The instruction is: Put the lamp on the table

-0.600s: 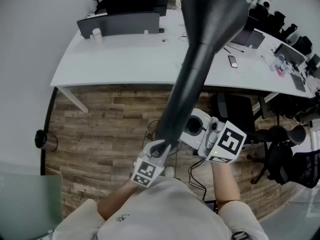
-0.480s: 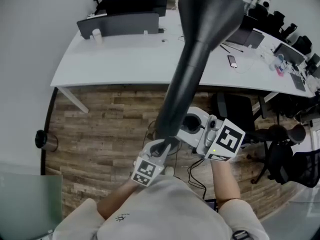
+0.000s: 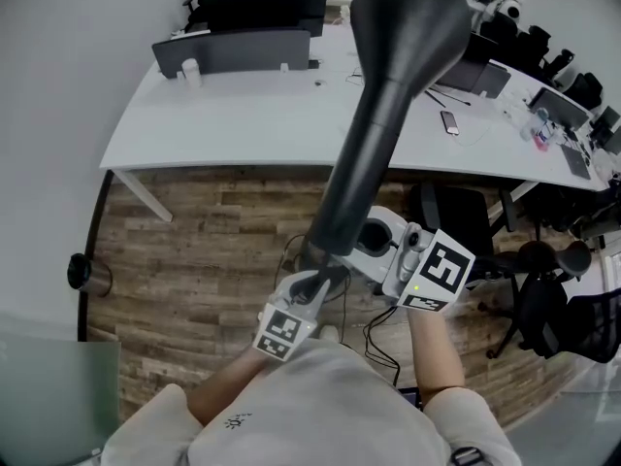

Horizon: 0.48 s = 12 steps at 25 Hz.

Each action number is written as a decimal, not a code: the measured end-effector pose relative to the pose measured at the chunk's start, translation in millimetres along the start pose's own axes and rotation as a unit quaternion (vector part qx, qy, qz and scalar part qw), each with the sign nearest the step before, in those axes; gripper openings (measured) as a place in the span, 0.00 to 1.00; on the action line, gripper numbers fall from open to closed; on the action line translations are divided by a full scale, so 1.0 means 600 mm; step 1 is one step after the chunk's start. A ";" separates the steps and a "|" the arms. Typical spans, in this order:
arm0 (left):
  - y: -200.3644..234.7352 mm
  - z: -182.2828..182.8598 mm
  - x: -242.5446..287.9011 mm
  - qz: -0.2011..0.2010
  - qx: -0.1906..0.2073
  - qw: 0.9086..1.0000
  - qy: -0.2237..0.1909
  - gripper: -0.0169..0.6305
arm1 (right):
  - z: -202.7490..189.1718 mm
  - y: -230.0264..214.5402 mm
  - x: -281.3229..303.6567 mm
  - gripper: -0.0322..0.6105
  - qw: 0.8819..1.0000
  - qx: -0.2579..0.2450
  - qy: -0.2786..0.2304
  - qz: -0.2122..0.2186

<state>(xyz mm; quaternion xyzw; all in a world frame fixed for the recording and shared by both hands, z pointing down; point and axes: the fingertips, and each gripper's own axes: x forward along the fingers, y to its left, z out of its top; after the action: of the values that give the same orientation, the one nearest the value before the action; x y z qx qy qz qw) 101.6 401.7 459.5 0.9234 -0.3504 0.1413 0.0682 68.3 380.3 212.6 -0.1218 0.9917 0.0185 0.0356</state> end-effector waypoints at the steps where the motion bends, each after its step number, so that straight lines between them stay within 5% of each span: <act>1: 0.001 0.000 -0.002 0.000 0.001 1.000 -0.001 0.09 | 0.001 0.002 0.002 0.13 1.000 0.000 -0.001 -0.001; 12: 0.004 -0.012 -0.047 -0.011 0.004 1.000 -0.006 0.09 | 0.003 0.048 0.035 0.13 1.000 -0.011 0.004 -0.005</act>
<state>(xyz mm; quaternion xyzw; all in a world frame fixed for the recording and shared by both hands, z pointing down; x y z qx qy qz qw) 78.5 419.2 457.7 0.9283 -0.3400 0.1362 0.0634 41.0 403.1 210.2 -0.1276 0.9909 0.0286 0.0309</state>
